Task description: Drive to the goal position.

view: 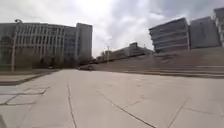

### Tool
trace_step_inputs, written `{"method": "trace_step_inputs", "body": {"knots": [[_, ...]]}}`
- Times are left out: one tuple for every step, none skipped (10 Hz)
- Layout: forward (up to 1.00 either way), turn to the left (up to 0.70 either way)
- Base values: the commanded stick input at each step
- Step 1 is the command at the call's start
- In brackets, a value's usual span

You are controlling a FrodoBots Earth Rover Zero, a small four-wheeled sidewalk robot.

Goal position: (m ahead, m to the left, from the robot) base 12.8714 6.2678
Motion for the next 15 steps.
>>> {"method": "trace_step_inputs", "body": {"knots": [[0.70, 0.00], [0.70, 0.00], [0.70, 0.00], [0.70, 0.00], [0.70, 0.00], [0.70, 0.00], [0.70, 0.00], [0.70, 0.00], [0.70, 0.00], [0.70, 0.00], [0.70, 0.00], [0.70, 0.00], [0.70, 0.00], [0.70, 0.00], [0.70, 0.00]]}}
